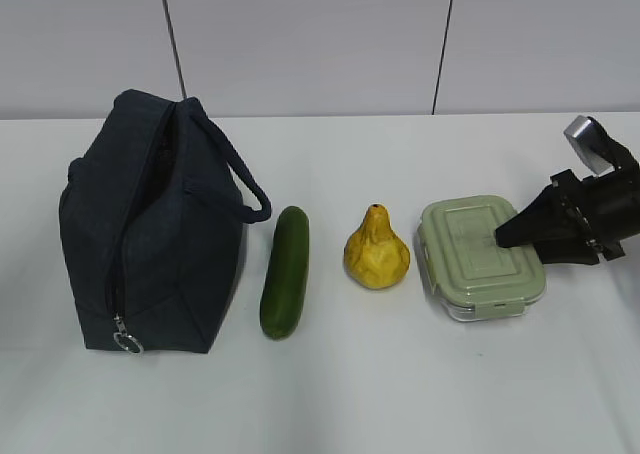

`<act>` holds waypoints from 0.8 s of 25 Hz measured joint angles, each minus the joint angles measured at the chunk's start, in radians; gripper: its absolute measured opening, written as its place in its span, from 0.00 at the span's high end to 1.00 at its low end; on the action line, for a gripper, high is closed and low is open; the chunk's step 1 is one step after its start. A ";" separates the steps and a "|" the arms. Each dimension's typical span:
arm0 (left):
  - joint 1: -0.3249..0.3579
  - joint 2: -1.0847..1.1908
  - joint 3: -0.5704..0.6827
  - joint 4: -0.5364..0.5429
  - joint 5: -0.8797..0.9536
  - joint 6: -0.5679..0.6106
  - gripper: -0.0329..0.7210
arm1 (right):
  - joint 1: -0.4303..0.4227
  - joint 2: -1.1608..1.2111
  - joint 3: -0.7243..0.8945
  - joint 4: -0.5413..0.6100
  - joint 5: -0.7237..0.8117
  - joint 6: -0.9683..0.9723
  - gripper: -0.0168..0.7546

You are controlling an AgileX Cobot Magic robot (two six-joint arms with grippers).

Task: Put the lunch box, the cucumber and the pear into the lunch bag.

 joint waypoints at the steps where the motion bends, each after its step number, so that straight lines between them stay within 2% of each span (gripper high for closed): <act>1: 0.000 0.049 -0.025 -0.015 -0.003 0.012 0.52 | 0.000 0.000 0.000 0.000 0.000 0.000 0.47; 9: 0.000 0.337 -0.203 -0.137 0.028 0.128 0.52 | 0.000 0.000 0.000 0.000 0.000 0.000 0.47; 15: 0.000 0.537 -0.336 -0.149 0.105 0.175 0.52 | 0.000 0.000 0.000 0.000 0.000 0.000 0.47; 20: -0.007 0.653 -0.392 -0.154 0.144 0.182 0.52 | 0.000 0.000 0.000 0.000 0.002 0.000 0.47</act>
